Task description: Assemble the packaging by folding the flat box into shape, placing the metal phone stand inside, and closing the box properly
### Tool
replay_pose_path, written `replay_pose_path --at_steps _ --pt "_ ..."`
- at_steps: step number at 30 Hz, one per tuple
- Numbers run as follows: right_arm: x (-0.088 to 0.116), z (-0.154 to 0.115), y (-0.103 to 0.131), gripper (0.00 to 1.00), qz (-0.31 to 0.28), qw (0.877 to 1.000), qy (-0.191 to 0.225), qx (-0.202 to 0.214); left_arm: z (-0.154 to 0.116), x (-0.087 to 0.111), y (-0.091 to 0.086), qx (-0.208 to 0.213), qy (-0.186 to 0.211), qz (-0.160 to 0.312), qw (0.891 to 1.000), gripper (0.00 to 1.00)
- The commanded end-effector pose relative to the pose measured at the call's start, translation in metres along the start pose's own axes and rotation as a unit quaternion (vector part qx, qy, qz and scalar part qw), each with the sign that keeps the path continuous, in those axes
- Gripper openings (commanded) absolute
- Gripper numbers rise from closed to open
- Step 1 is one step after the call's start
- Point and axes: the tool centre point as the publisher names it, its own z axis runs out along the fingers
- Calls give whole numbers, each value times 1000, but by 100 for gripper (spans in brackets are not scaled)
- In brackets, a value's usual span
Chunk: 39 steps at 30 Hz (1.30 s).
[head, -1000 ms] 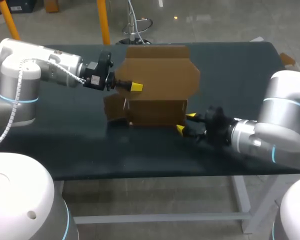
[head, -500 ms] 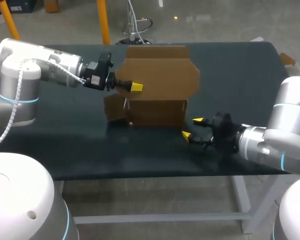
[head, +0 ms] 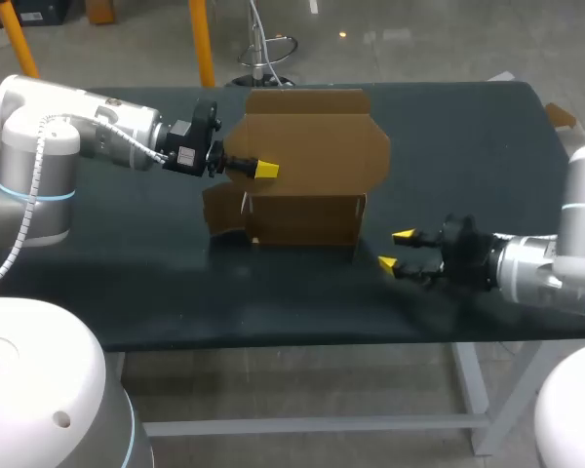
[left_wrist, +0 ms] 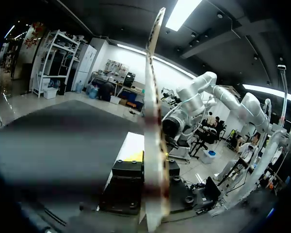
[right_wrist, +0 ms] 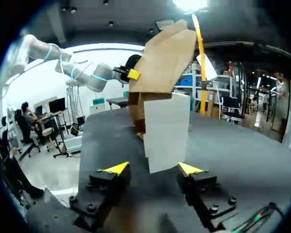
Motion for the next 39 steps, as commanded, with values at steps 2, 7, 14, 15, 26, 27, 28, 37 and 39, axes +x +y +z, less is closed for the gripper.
replay_pose_path --at_steps 2,7,14,15,26,27,28,37,39 --pt "-10 -7 4 66 -8 998 60 7 2 -1 2 -1 2 0 1000 0" --pt "-14 0 6 58 -25 997 73 18 2 -1 2 -1 2 0 1000 0" --pt "-23 17 9 47 -34 995 87 22 2 -1 2 -1 2 0 1000 0" --pt "-24 19 9 47 -36 995 88 22 2 -1 2 -1 2 0 1000 0" --pt "-27 42 16 48 -69 992 98 27 2 -1 2 -1 2 0 1000 0" --pt "-26 43 16 47 -75 992 95 29 2 -1 2 -1 2 0 1000 0" --pt "-26 45 16 47 -79 992 91 30 2 -1 2 -1 2 0 1000 0" --pt "-24 50 18 47 -88 993 79 29 2 -1 2 -1 2 0 1000 0" --pt "-24 52 18 47 -86 993 78 27 2 -1 2 -1 2 0 1000 0"
